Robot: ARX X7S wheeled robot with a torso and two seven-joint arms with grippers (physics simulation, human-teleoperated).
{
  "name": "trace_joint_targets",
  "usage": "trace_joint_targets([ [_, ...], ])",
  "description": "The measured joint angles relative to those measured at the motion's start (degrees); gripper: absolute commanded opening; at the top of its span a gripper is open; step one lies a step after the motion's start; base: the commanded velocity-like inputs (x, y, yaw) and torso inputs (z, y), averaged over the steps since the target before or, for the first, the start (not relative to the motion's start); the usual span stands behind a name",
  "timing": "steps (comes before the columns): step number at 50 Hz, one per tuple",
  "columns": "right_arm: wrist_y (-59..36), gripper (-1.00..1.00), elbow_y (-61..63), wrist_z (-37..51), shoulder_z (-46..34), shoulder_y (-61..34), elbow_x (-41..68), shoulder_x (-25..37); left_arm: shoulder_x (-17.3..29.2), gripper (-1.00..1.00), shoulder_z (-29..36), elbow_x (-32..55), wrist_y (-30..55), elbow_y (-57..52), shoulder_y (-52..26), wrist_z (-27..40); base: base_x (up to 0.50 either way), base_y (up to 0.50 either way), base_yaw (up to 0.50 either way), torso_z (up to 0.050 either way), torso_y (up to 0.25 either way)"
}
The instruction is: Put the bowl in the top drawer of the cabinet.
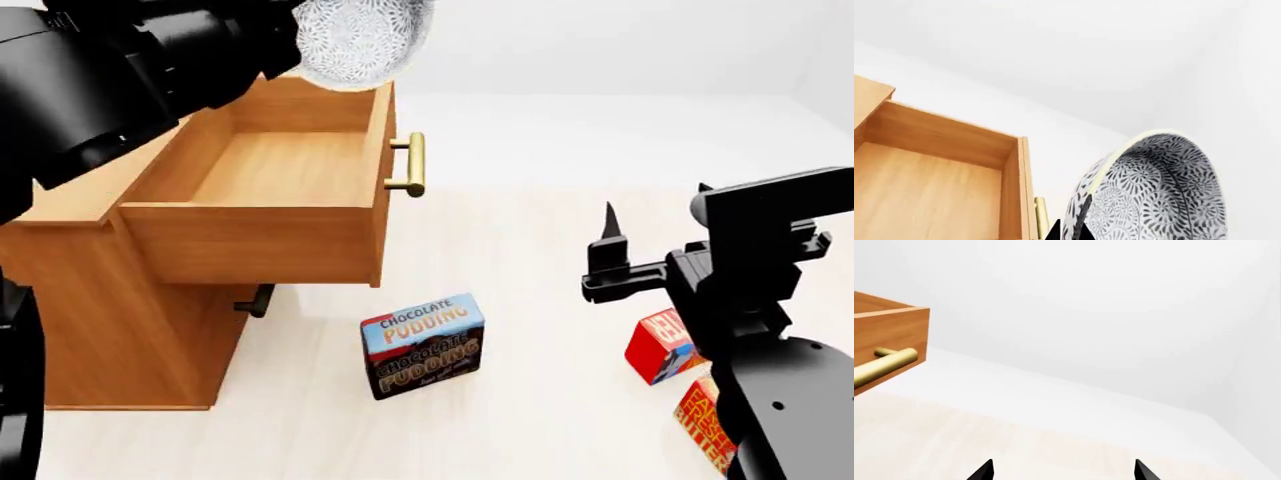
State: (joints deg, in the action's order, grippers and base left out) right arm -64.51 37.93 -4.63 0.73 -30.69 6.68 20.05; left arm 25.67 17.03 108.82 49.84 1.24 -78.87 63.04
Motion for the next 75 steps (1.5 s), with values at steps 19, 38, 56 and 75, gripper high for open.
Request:
trace_joint_targets([
  [19, -0.2, 1.0, 2.2, -0.2, 0.3, 1.8, 0.7, 0.4, -5.2, -1.0, 5.7, -11.3, -4.8, 25.6, -9.9, -2.7, 0.0, 0.0, 0.0, 0.0, 0.001],
  [38, -0.4, 1.0, 2.7, 0.3, 1.0, 2.9, 0.7, 0.9, -9.6, -1.0, 9.5, -17.9, -9.8, 44.7, -12.1, -8.4, 0.0, 0.0, 0.0, 0.0, 0.001],
  [56, 1.6, 1.0, 1.1, 0.2, 2.1, 4.9, 0.9, 1.3, -12.4, -1.0, 10.8, -20.6, -13.6, 58.0, -13.5, -13.1, 0.0, 0.0, 0.0, 0.0, 0.001],
  [75, 2.7, 1.0, 0.1, 0.5, 2.5, 5.9, 1.1, 1.4, -13.0, -1.0, 10.1, -20.5, -16.0, 61.8, -13.0, -12.8, 0.0, 0.0, 0.0, 0.001, 0.001],
])
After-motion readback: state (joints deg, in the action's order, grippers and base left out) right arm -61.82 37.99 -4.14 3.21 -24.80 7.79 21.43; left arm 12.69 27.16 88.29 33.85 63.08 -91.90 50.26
